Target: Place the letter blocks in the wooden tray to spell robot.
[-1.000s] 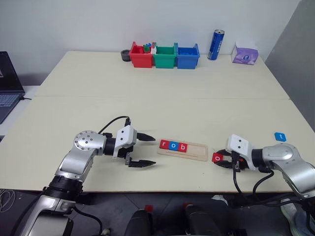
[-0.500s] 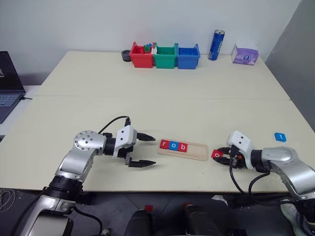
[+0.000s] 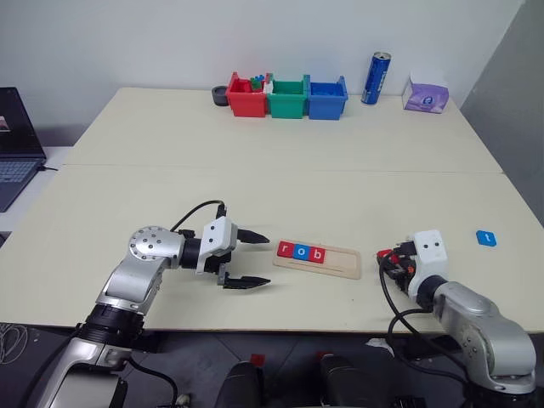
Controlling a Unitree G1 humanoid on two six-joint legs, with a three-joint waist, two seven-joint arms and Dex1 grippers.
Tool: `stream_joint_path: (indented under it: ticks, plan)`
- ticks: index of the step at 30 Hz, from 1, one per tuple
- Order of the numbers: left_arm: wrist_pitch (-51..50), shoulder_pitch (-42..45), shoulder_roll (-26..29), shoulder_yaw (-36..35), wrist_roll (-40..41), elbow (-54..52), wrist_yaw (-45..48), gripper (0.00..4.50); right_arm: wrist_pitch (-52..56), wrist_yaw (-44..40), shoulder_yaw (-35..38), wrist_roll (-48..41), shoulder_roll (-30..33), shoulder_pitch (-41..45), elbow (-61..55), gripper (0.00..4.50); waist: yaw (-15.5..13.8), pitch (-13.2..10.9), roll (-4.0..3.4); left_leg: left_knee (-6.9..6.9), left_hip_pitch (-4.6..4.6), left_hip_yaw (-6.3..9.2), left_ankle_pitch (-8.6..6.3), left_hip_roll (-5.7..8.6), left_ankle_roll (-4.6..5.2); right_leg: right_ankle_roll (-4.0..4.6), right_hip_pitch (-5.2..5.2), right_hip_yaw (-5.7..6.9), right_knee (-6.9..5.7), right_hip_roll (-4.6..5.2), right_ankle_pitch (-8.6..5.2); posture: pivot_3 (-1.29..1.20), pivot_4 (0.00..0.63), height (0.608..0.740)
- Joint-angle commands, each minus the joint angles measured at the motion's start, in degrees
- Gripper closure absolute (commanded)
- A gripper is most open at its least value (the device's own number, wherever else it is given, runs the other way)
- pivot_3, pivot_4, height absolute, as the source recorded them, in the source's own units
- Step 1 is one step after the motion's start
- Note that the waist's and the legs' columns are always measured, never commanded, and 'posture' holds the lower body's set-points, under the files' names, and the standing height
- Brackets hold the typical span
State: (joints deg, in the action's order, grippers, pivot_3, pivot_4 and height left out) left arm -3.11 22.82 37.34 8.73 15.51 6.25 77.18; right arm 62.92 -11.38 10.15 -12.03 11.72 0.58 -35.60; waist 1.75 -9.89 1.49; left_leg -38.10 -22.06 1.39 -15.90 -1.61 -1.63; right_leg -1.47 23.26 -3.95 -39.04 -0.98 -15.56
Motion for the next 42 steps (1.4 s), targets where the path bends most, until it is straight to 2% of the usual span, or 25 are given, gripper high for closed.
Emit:
stream_joint_path:
  ticks: [1, 3, 7, 12, 17, 20, 22, 24, 28, 30, 35, 42]
  plan:
    - [1.0, 0.8, -0.2, 0.0, 0.5, -1.3, 0.4, 0.00, 1.6, 6.5, 0.9, 1.0, -5.9, -0.9, -4.2, 3.05, 0.1, 0.0, -0.01, 0.02, 0.00, 0.00, 0.00, 0.00, 0.00, 0.01, 0.00, 0.00, 0.00, 0.00, -0.01, 0.00, 0.150, 0.740]
    - [1.0, 0.9, -0.3, 0.1, 0.4, -1.3, 0.3, 0.00, 1.7, 8.3, 0.6, 1.3, -8.3, -1.1, -4.3, 3.05, 0.1, 0.0, -0.01, 0.04, 0.00, 0.01, 0.00, -0.02, 0.00, 0.02, 0.02, 0.00, 0.00, -0.01, -0.02, 0.00, 0.150, 0.740]
    - [0.8, 0.9, -0.4, 0.1, 0.4, -1.5, 0.3, 0.00, 0.9, 10.9, 1.2, 1.0, -12.5, -0.5, -5.2, 1.69, 0.1, 0.0, -0.02, 0.05, 0.01, 0.00, 0.00, -0.02, 0.00, 0.03, 0.02, 0.01, 0.01, -0.01, -0.02, 0.00, 0.150, 0.740]
    - [0.6, 0.7, -0.3, 0.1, 0.5, -1.7, 0.3, 0.00, -0.2, 10.2, 1.5, 0.9, -10.0, 2.9, -8.1, 0.01, 0.1, 0.0, -0.03, 0.04, 0.00, 0.00, 0.00, 0.00, 0.00, 0.03, 0.03, -0.03, 0.02, 0.01, -0.02, 0.00, 0.150, 0.740]
    - [0.3, 0.3, -0.1, 0.0, 0.6, -2.3, 0.2, 0.00, 1.1, 2.4, 3.5, -2.9, -0.5, 6.1, -7.5, 0.01, 0.1, 0.0, -0.03, 0.06, -0.01, -0.02, 0.00, 0.02, 0.00, 0.03, 0.04, -0.01, 0.04, 0.01, -0.03, 0.00, 0.150, 0.740]
    - [0.3, 0.2, -0.2, 0.1, 0.5, -2.2, 0.2, 0.00, -1.3, -11.2, 2.7, -7.9, 12.0, 6.9, -2.7, 0.01, 0.1, 0.0, -0.03, 0.08, -0.01, -0.05, 0.00, 0.03, 0.01, 0.03, 0.04, 0.00, 0.06, 0.00, -0.03, 0.00, 0.150, 0.740]
    - [0.3, 0.2, -0.2, 0.2, 0.5, -2.2, 0.3, 0.00, -5.0, -19.9, 1.8, -10.1, 19.9, 6.7, 0.9, 0.01, 0.1, -0.1, -0.05, 0.07, -0.03, -0.09, 0.00, 0.06, 0.01, 0.03, 0.03, 0.01, 0.08, 0.01, -0.03, 0.00, 0.150, 0.740]
    - [0.3, 0.5, -0.3, 0.2, 0.5, -2.0, 0.3, 0.00, -12.5, -28.9, -1.9, -8.5, 28.8, 5.5, 5.4, 0.01, 0.1, -0.1, -0.03, 0.06, -0.03, -0.11, -0.01, 0.07, 0.02, 0.03, 0.01, 0.05, 0.11, 0.01, -0.03, 0.00, 0.150, 0.740]
    - [0.3, 0.9, -0.4, 0.3, 0.4, -1.8, 0.3, 0.00, -25.4, -39.6, -7.6, -5.3, 37.4, 5.8, 14.8, 0.01, 0.1, -0.1, 0.02, 0.09, -0.03, -0.11, -0.01, 0.08, 0.02, 0.03, 0.00, 0.08, 0.12, -0.09, -0.04, 0.00, 0.150, 0.740]
    - [0.3, 0.9, -0.4, 0.3, 0.4, -1.8, 0.4, 0.00, -30.5, -44.0, -10.4, -4.0, 39.7, 7.6, 19.2, 0.01, 0.1, -0.1, 0.02, 0.08, -0.01, -0.12, -0.01, 0.08, 0.02, 0.03, 0.00, 0.07, 0.10, -0.11, -0.04, 0.00, 0.150, 0.740]
    - [-0.1, 0.6, -0.1, 0.2, 0.4, -2.3, 0.3, 0.00, -38.3, -49.2, -14.6, -1.2, 40.3, 13.6, 28.8, 0.01, 0.3, -0.1, 0.04, 0.05, 0.00, -0.12, -0.01, 0.06, 0.02, 0.04, 0.01, 0.03, 0.06, -0.12, -0.03, 0.00, 0.150, 0.740]
    - [-0.6, 0.1, 0.3, -0.1, 0.5, -3.2, -0.2, 0.00, -42.4, -54.3, -18.6, 1.1, 39.2, 19.2, 37.3, 0.01, 0.1, -0.1, 0.04, 0.04, -0.02, -0.11, -0.01, 0.01, 0.02, 0.09, 0.01, 0.04, 0.07, -0.05, 0.00, 0.00, 0.150, 0.740]
